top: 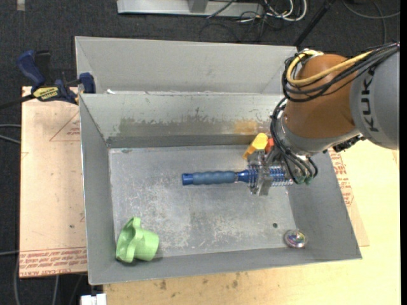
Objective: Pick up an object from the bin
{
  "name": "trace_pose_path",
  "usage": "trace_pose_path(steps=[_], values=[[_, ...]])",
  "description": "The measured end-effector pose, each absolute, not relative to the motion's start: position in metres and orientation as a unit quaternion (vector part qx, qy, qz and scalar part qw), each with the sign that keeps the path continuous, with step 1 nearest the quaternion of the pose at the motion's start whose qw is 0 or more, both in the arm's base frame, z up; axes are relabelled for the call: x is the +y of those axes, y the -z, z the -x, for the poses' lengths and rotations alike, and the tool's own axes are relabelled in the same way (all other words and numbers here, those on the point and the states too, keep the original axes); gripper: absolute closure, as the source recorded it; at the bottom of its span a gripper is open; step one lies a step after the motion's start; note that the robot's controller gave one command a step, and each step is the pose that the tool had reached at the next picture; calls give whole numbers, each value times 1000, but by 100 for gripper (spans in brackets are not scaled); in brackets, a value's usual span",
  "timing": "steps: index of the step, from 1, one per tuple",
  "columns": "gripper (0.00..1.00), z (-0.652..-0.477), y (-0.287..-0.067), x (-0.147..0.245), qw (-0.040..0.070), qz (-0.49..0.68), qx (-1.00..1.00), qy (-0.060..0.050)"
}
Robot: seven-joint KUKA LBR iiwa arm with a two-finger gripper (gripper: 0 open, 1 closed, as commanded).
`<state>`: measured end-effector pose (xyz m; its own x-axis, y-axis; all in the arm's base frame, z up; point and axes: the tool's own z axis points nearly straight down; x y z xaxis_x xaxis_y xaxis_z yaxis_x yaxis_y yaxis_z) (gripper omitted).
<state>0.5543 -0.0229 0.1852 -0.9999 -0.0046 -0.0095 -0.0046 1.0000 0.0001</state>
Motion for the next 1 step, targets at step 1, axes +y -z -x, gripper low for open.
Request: trace_pose_path(steps=[1], values=[[100, -555, -186, -23, 1, 2, 1000, 0]])
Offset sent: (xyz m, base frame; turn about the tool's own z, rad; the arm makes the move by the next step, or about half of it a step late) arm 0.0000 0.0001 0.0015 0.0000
